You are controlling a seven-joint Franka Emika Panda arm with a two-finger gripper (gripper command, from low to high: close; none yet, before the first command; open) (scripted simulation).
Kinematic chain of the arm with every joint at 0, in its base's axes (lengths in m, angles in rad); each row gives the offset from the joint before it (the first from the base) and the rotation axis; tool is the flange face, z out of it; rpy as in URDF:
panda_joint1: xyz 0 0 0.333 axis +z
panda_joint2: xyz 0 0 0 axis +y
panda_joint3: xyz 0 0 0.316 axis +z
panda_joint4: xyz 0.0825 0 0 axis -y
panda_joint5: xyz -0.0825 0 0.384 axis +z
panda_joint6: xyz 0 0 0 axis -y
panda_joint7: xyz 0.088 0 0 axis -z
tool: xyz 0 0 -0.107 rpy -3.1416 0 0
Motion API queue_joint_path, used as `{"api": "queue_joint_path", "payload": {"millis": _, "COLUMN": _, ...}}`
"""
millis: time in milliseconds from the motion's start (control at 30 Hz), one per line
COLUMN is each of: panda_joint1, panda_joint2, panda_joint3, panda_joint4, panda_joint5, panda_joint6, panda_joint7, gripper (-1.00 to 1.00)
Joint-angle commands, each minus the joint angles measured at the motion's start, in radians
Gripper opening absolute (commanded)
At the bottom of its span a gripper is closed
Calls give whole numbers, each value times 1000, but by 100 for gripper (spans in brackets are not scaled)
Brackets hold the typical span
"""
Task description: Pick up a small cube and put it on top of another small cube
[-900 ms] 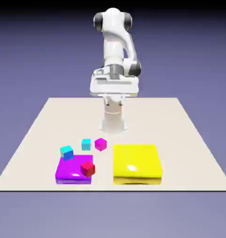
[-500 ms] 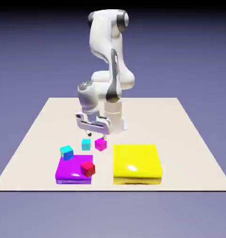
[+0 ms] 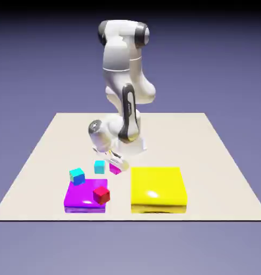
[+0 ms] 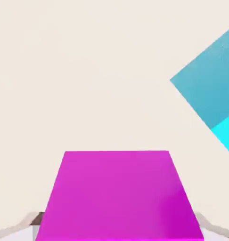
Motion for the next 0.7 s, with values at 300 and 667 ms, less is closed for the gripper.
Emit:
{"api": "queue_joint_path", "payload": {"millis": 300, "panda_joint1": -46, "panda_joint2": -236, "panda_joint3": -164, "panda_joint4": 76, "panda_joint5": -380, "panda_joint6": -287, "panda_joint7": 109, "gripper": -100}}
{"api": "queue_joint_path", "payload": {"millis": 667, "panda_joint1": -137, "panda_joint2": -64, "panda_joint3": -135, "panda_joint4": 77, "panda_joint5": -360, "panda_joint6": -142, "panda_joint7": -40, "gripper": 100}}
